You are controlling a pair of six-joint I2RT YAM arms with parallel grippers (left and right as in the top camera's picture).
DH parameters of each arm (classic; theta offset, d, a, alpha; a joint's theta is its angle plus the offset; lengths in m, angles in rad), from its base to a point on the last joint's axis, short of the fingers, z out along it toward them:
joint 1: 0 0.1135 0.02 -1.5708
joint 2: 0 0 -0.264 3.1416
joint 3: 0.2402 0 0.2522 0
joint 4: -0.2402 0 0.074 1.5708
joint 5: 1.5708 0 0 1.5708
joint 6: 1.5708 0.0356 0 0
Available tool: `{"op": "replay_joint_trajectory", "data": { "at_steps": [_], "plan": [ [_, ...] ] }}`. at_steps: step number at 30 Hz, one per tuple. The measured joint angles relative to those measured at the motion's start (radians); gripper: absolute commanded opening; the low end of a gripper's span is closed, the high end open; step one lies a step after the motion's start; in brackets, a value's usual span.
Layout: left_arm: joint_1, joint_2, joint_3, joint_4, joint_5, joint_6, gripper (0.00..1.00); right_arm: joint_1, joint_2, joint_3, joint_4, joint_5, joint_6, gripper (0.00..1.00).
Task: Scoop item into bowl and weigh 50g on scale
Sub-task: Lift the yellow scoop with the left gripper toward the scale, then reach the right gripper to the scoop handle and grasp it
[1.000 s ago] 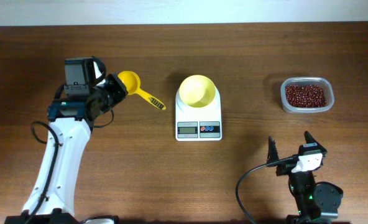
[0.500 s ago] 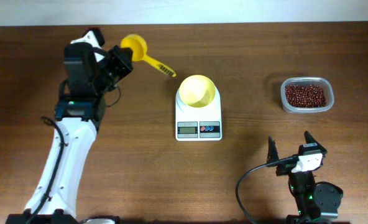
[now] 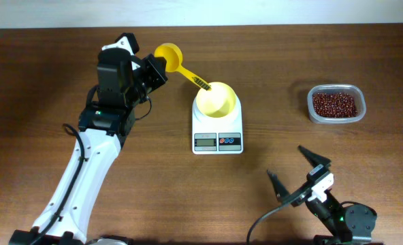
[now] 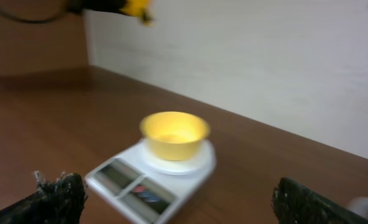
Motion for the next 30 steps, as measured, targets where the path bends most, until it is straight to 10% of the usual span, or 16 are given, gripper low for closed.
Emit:
{"op": "replay_joint_trajectory", "data": {
  "at_steps": [14,30],
  "plan": [
    [0.0,0.0,0.002,-0.104,-0.041,-0.049,0.0,0.001,0.042,0.0,0.308,-0.05,0.104,0.99],
    [0.0,0.0,0.002,-0.207,-0.064,-0.278,0.0,0.002,0.838,0.428,0.439,-0.199,0.76,0.99]
  ]
}}
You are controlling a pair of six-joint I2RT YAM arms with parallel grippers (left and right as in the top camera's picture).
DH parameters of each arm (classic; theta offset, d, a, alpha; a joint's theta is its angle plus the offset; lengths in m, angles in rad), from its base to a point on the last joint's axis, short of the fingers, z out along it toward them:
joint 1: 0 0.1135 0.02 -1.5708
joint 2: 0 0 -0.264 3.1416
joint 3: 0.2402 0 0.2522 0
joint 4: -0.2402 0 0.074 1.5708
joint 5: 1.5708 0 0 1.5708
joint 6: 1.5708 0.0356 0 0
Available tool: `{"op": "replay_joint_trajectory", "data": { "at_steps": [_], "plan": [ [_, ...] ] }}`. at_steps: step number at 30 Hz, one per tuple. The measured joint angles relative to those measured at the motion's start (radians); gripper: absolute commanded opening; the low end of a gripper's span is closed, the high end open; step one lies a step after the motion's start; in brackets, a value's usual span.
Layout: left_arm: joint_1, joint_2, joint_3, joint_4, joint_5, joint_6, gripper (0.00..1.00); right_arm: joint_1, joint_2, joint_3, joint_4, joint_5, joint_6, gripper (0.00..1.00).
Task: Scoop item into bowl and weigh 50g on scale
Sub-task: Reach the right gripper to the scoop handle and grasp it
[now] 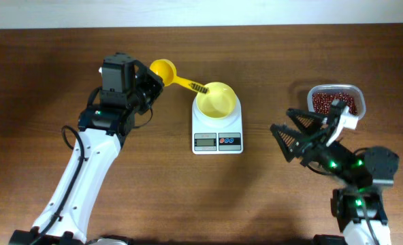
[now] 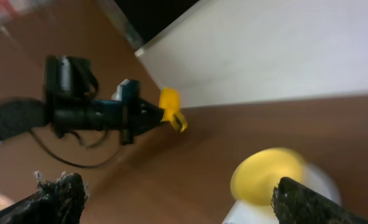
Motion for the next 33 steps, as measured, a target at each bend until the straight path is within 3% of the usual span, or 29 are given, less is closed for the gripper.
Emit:
{"op": "replay_joint_trajectory", "data": {
  "at_steps": [3,7,13,15,17,22,27,29,33],
  "plan": [
    [0.0,0.0,0.001,-0.009,0.0,-0.058,0.0,0.0,0.116,0.004,-0.006,-0.065,0.168,0.99],
    [0.0,0.0,0.002,-0.089,0.0,-0.079,0.0,0.0,0.262,0.004,0.0,0.009,0.304,0.99],
    [0.0,0.0,0.002,-0.109,0.0,-0.082,0.0,0.005,0.408,0.008,0.002,-0.006,0.388,0.99],
    [0.0,0.0,0.002,-0.109,0.0,-0.082,0.0,0.029,0.411,0.023,0.087,-0.021,0.395,0.98],
    [0.0,0.0,0.002,-0.116,0.001,-0.082,0.0,0.106,0.411,0.08,0.156,-0.027,0.385,0.99],
    [0.0,0.0,0.002,-0.16,0.081,-0.085,0.0,0.286,0.411,0.166,0.126,0.05,0.17,0.98],
    [0.0,0.0,0.002,-0.196,0.19,-0.085,0.0,0.358,0.411,0.166,0.093,0.177,0.045,0.87],
    [-0.011,0.0,0.002,-0.2,0.208,-0.085,0.0,0.39,0.411,0.166,0.087,0.214,0.026,0.75],
    [-0.087,0.0,0.002,-0.201,0.189,-0.085,0.0,0.444,0.412,0.167,0.079,0.274,0.014,0.63]
  ]
}}
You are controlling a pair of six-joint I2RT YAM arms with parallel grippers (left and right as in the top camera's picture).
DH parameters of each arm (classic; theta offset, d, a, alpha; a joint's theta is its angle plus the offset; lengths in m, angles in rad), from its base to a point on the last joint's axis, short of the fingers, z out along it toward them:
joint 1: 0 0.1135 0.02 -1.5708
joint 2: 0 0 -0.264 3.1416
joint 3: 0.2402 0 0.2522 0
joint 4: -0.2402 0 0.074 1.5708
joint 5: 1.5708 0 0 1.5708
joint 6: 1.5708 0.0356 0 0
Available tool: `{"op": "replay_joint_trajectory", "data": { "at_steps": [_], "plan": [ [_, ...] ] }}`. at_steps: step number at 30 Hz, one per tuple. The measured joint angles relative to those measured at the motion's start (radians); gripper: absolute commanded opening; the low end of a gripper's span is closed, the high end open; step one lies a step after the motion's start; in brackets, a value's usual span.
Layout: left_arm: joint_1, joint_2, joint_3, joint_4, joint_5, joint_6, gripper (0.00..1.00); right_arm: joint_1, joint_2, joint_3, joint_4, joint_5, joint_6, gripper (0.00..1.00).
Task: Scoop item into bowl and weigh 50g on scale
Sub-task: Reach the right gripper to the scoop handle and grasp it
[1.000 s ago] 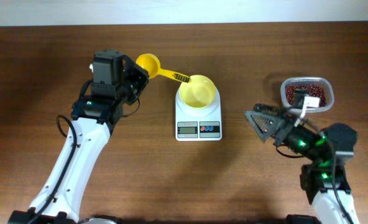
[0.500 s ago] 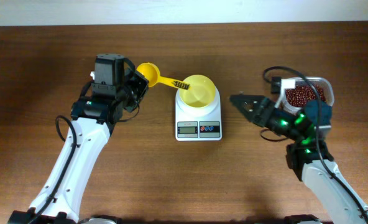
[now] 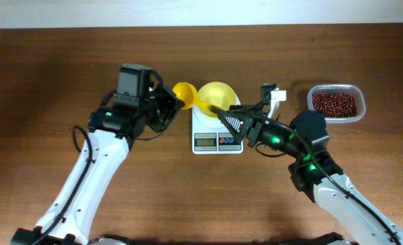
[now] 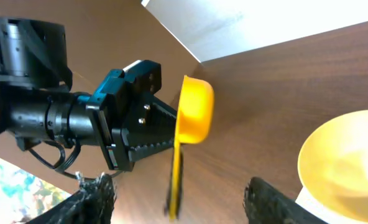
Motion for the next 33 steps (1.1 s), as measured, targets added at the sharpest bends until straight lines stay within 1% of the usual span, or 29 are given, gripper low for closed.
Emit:
{"op": "replay_joint_trajectory", "data": {
  "at_steps": [5,6,8,11,15,23,25,30,33],
  "plan": [
    [-0.069,0.0,0.0,0.0,-0.053,0.0,0.0,0.025,0.001,0.0,-0.043,0.02,-0.003,0.48],
    [-0.083,0.0,0.0,0.0,-0.066,0.0,0.0,0.027,0.001,0.0,-0.043,0.021,-0.002,0.47],
    [-0.115,0.0,0.0,-0.006,-0.103,0.0,0.0,0.028,0.001,0.0,-0.051,0.023,-0.004,0.39],
    [-0.129,0.0,0.0,-0.007,-0.126,0.0,0.0,0.029,0.001,0.0,-0.061,0.017,0.0,0.32],
    [-0.129,0.0,0.0,-0.011,-0.136,0.0,0.0,0.029,0.001,0.0,-0.062,-0.008,0.011,0.3],
    [-0.13,0.0,0.0,-0.011,-0.132,0.0,0.0,0.029,0.001,0.0,-0.063,-0.012,0.016,0.28],
    [-0.135,0.0,0.0,-0.011,-0.132,0.0,0.0,0.029,0.001,0.0,-0.063,-0.013,0.017,0.25],
    [-0.178,0.0,0.0,-0.01,-0.132,0.0,0.0,0.029,0.001,0.0,-0.066,-0.019,0.027,0.21],
    [-0.18,0.0,0.0,-0.013,-0.131,0.0,0.0,0.029,0.002,0.0,-0.069,-0.019,0.029,0.19]
  ]
}}
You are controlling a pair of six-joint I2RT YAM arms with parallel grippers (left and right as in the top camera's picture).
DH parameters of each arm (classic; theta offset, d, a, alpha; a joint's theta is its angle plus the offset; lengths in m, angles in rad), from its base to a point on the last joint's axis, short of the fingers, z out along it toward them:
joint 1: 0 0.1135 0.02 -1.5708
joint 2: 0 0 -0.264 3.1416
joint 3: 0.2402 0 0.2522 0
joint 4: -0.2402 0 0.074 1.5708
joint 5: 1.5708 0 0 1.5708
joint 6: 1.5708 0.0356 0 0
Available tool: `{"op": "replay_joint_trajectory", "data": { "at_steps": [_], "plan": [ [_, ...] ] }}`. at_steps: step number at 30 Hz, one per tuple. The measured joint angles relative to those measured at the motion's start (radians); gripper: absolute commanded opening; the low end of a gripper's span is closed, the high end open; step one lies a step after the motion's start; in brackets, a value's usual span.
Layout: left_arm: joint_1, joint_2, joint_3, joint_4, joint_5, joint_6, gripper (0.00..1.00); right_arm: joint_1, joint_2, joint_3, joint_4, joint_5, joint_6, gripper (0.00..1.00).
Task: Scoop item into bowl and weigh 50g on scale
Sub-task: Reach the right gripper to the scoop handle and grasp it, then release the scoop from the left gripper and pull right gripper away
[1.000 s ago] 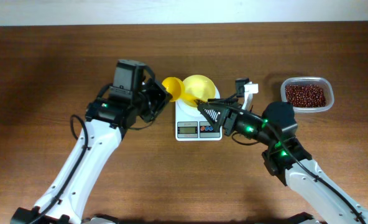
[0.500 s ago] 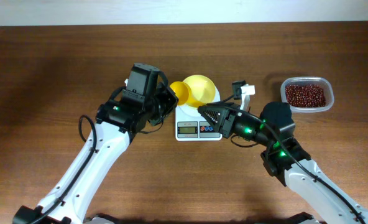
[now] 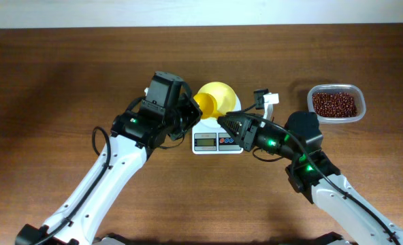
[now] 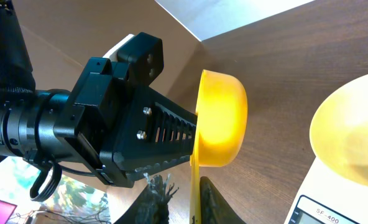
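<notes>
The yellow scoop (image 3: 206, 103) hangs between both grippers just left of the yellow bowl (image 3: 220, 94), which sits on the white scale (image 3: 217, 141). My left gripper (image 3: 190, 112) is shut on the scoop at its cup. In the right wrist view the cup (image 4: 222, 118) faces sideways and its handle (image 4: 194, 186) runs down between my right gripper's (image 4: 185, 186) fingers. They have closed in on it: one finger touches the handle, a thin gap shows at the other. The left gripper's black fingers (image 4: 159, 127) lie beside the cup. The bowl (image 4: 352, 140) looks empty.
A clear tub of red beans (image 3: 335, 103) stands at the right, beyond my right arm. The scale's display and buttons (image 3: 218, 141) face the front edge. Both arms cross the middle of the table around the scale.
My right gripper's fingers, wide apart around the handle before, have narrowed onto it. The left arm and the scoop have shifted a little right, closer to the bowl.
My left gripper held the scoop up at the back left of the scale while my right gripper rested open near the front edge. The right arm then rose beside the bean tub, reached across to the handle, and now both grippers hold the scoop.
</notes>
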Motion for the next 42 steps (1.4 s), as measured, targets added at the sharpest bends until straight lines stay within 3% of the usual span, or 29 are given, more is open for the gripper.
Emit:
{"op": "replay_joint_trajectory", "data": {
  "at_steps": [7,12,21,36,42],
  "plan": [
    [-0.004,0.0,0.0,-0.016,0.0,0.0,0.0,0.0,0.0,0.0,-0.024,-0.008,0.0,0.17],
    [-0.016,0.0,0.0,-0.017,0.0,0.0,0.0,0.0,0.001,0.0,-0.026,-0.004,0.0,0.08],
    [-0.016,-0.001,0.0,-0.018,0.0,0.0,0.0,0.0,0.001,0.0,-0.03,0.004,0.036,0.04],
    [-0.016,-0.002,0.002,-0.022,-0.001,0.0,0.0,0.0,0.001,0.0,-0.032,0.005,0.087,0.04],
    [-0.016,-0.002,0.002,-0.024,-0.001,0.0,0.0,0.0,0.001,0.0,-0.03,0.003,0.105,0.09]
  ]
}}
